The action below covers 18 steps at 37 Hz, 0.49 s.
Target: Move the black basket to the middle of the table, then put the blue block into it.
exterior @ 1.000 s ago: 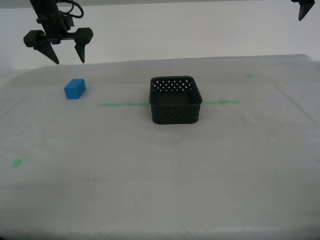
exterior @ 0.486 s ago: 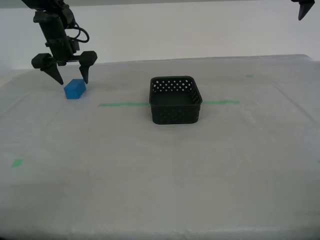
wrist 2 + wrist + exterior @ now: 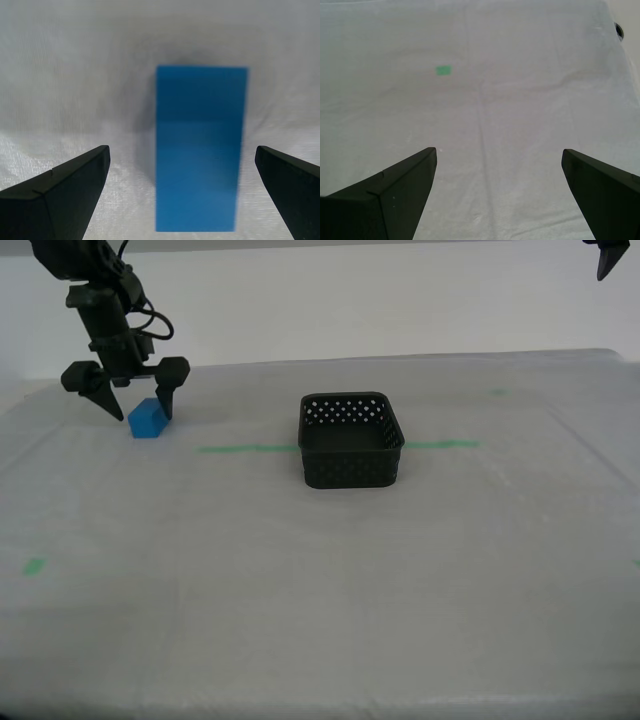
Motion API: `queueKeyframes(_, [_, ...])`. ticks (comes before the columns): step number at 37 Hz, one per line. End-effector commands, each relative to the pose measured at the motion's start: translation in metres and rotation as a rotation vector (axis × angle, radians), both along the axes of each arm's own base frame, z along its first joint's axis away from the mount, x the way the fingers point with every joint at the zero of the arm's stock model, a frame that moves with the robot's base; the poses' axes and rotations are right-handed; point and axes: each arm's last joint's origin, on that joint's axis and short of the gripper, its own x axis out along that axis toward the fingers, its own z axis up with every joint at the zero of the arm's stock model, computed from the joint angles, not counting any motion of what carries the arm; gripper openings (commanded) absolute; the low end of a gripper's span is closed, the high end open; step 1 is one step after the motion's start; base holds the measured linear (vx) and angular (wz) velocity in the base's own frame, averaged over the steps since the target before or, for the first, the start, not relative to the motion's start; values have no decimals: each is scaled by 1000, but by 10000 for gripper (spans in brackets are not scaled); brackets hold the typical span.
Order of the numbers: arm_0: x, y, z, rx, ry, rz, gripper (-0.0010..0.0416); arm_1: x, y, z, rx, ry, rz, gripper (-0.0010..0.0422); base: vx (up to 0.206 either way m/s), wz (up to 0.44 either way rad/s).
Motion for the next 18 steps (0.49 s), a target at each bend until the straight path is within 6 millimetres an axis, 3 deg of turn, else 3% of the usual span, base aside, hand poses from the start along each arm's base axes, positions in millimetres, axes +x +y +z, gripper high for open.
queueKeyframes(1, [0,0,0,0,-1,2,350,-1,2,-2,-6,5,0,400,0,0])
queueKeyframes(18, [0,0,0,0,-1,2,350,0,2,-2,-32,-14,-24,400,0,0])
